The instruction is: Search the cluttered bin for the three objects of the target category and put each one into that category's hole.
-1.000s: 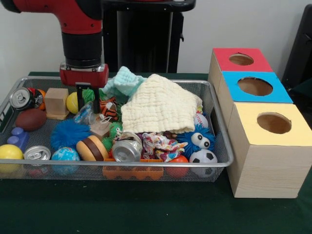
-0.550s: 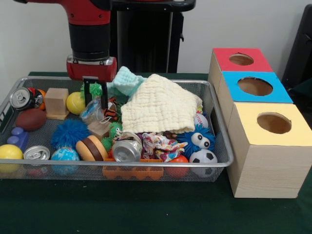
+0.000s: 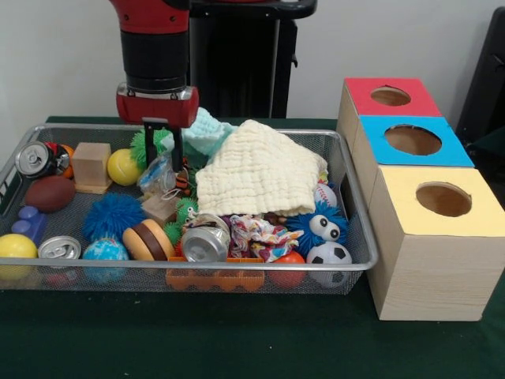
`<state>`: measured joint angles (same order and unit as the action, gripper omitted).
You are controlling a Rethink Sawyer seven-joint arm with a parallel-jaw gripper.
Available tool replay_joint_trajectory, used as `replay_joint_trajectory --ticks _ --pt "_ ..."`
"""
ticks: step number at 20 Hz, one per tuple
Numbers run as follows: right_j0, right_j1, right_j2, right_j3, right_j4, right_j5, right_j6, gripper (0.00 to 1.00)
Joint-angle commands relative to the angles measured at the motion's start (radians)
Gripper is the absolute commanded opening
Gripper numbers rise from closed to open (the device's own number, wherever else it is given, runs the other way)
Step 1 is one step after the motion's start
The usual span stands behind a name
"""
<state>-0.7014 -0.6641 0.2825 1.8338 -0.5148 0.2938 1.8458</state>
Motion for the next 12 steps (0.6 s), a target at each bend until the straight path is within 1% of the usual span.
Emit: replay_joint_trajectory --ticks 1,5,9,12 --pt "0.057 -0.032 -0.032 0.029 0.067 0.174 0.085 0.00" --pt "0.103 -0.042 -0.057 0.021 0.093 0.223 0.100 0.00" --pt "0.146 -0.058 -0.078 0.022 0.130 0.246 0.132 0.00" --pt "0.165 -0.069 -0.089 0.031 0.159 0.252 0.149 0.00"
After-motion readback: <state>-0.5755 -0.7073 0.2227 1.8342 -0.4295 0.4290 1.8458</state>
